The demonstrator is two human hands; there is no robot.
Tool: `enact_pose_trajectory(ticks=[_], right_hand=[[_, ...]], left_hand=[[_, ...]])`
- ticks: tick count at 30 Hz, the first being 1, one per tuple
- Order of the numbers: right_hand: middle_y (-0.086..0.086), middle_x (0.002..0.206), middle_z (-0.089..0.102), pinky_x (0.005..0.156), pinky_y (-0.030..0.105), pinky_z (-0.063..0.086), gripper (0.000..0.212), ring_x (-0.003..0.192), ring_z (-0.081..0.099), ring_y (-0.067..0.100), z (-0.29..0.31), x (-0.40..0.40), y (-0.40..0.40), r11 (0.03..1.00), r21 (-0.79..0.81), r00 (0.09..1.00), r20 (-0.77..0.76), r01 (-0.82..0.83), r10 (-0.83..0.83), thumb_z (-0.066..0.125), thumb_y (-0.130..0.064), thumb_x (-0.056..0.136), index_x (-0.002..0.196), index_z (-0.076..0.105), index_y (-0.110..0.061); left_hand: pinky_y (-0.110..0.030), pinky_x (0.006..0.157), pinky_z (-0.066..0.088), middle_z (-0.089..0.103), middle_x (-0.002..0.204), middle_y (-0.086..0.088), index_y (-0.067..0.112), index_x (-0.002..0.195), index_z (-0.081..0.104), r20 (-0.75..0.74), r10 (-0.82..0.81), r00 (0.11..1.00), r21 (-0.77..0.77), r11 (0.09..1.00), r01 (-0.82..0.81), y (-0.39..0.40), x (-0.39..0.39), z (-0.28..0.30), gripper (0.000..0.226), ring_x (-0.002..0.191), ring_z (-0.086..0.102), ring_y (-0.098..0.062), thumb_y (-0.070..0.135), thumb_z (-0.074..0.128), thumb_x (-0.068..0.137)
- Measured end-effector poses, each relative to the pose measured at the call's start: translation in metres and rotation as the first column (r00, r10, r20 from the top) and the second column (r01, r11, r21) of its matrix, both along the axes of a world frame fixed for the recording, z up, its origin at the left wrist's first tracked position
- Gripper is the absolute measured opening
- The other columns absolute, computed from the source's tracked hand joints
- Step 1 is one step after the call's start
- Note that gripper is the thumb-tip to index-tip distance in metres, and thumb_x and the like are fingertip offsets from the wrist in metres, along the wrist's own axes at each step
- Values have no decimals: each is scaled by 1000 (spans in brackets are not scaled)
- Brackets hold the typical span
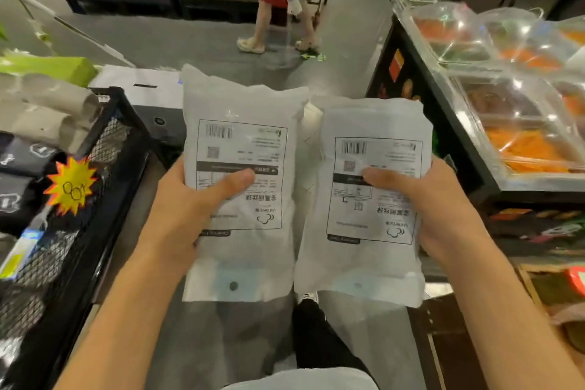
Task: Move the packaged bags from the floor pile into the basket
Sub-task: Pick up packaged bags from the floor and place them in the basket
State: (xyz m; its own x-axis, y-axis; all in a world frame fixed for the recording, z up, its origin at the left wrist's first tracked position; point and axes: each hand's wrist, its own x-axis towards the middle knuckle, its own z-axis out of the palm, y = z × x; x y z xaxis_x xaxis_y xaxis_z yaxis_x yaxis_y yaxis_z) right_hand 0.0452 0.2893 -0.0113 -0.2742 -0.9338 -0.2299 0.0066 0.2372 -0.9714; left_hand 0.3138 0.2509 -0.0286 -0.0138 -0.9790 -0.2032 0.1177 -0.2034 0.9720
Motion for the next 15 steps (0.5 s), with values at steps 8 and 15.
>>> enact_pose_trajectory(ticks=[8, 15], right_hand=[[0, 108, 81, 89, 52, 61, 44, 96, 79, 21, 3, -58, -190, 989, 2, 988, 24, -150, 150, 81, -4, 81, 121, 70, -20], [0, 104, 82, 77, 43, 67, 38, 91, 80, 22, -2, -65, -334, 948, 21, 948, 21, -317, 317, 81, -5, 81, 115, 72, -18]], left_hand=[[-33, 69, 65, 81, 109, 3, 26, 119, 70, 7, 165, 986, 11, 986, -166, -150, -59, 1, 52, 96, 79, -19, 11, 82, 71], [-31, 65, 64, 81, 105, 7, 28, 119, 70, 42, 370, 928, 57, 927, -372, -248, -66, -11, 58, 91, 79, -15, 21, 84, 64]])
